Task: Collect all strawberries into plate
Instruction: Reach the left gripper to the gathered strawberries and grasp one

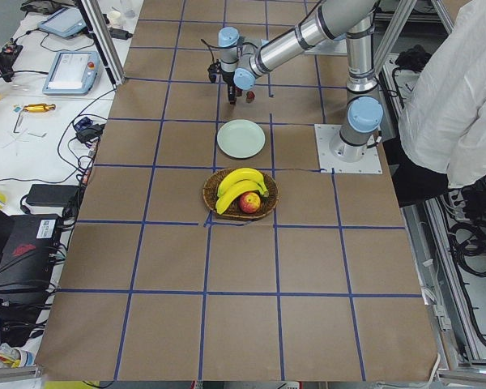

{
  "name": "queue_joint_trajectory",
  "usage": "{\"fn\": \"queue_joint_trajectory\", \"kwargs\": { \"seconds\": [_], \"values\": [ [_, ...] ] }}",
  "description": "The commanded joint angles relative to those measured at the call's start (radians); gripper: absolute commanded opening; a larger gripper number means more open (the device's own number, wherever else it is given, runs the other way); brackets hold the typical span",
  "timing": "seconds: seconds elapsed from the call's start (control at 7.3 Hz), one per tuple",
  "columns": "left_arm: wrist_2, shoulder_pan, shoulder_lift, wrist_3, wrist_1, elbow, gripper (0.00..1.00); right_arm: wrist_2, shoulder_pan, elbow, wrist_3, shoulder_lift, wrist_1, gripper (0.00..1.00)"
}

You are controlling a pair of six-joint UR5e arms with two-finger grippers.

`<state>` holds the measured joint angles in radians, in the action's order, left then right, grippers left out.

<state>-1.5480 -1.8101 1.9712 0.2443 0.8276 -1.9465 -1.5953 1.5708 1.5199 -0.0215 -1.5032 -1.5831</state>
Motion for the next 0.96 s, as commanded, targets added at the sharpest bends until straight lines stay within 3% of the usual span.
{"fn": "queue_joint_trajectory", "kwargs": {
  "seconds": [0.0,0.14,0.27,0.41,0.82],
  "values": [
    [-0.001,0.000,0.005,0.010,0.001,0.000,0.16,0.000,0.000,0.000,0.002,0.003,0.000,1.00],
    [-0.001,0.001,-0.015,-0.012,0.001,0.012,0.08,0.000,0.000,0.000,0.002,0.003,0.000,1.00],
    [-0.047,0.012,-0.038,-0.073,0.031,0.050,0.08,0.000,0.000,-0.001,0.002,0.003,-0.001,1.00],
    [-0.099,0.049,-0.061,-0.123,0.145,0.072,0.08,0.000,0.000,-0.001,0.002,0.004,-0.003,1.00],
    [-0.113,0.260,-0.190,-0.435,0.327,0.016,0.08,0.000,0.000,-0.003,0.000,0.003,-0.003,1.00]
  ]
}}
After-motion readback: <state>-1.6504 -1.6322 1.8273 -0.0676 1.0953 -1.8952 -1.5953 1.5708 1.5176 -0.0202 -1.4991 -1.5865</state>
